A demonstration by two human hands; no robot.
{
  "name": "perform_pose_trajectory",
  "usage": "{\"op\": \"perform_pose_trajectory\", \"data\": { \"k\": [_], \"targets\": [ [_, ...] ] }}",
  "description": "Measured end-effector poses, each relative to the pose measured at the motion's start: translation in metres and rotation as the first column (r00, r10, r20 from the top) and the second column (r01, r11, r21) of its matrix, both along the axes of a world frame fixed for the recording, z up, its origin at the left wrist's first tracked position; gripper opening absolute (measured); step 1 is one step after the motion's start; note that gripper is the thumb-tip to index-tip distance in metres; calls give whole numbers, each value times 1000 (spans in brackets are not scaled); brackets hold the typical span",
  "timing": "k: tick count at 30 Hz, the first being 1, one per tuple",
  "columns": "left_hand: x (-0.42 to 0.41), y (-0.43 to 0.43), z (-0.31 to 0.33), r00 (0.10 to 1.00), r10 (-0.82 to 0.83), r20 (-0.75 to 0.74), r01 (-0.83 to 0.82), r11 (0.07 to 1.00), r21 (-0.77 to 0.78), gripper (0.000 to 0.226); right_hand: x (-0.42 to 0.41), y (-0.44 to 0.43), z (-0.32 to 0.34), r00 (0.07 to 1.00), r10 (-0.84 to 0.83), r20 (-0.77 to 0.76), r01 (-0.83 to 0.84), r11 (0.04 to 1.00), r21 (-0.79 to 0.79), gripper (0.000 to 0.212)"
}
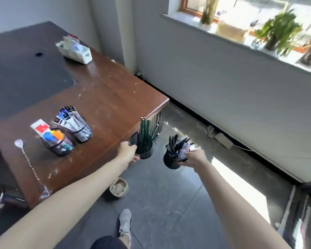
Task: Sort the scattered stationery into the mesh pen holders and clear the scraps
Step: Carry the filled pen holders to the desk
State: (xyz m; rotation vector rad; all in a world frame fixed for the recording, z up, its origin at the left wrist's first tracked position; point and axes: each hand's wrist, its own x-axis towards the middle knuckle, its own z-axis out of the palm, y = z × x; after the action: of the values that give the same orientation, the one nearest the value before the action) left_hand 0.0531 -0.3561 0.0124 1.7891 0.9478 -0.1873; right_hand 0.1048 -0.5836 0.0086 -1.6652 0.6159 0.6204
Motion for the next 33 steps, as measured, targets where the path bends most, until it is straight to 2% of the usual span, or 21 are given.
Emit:
{"op": "perform_pose_trajectory", "data": {
  "k": [3, 6, 10, 13, 16, 22, 29, 33],
  "targets": [
    [2, 43, 9, 993, 109, 53, -109, 994, 1, 18, 17, 43, 16, 998, 67, 11, -66, 996, -52, 11],
    [16, 83, 9, 970, 226, 90, -224, 974, -37, 15, 35, 88, 31, 998, 66, -5, -66, 994, -90, 3],
    [40, 122, 3, 933, 349, 92, -337, 934, -121, 13, 64, 141, 37, 994, 111, -13, -112, 985, -132, 2],
    [58, 148, -2, 900, 428, 79, -417, 900, -125, 12, 86, 178, 28, 992, 123, -5, -122, 980, -159, 14],
    [74, 156, -6, 869, 491, 61, -481, 867, -132, 11, 95, 204, 25, 995, 89, -34, -94, 971, -221, 23],
    [103, 154, -20, 796, 606, 13, -596, 787, -160, 16, 124, 232, 27, 994, 99, -45, -107, 968, -227, 30],
    [126, 163, -44, 646, 763, 4, -755, 640, -139, 29, 175, 252, 28, 973, 225, -44, -229, 960, -160, 26],
    [137, 162, -50, 578, 815, -18, -808, 570, -149, 22, 198, 270, 25, 952, 300, -65, -307, 940, -150, 17]
  ]
}}
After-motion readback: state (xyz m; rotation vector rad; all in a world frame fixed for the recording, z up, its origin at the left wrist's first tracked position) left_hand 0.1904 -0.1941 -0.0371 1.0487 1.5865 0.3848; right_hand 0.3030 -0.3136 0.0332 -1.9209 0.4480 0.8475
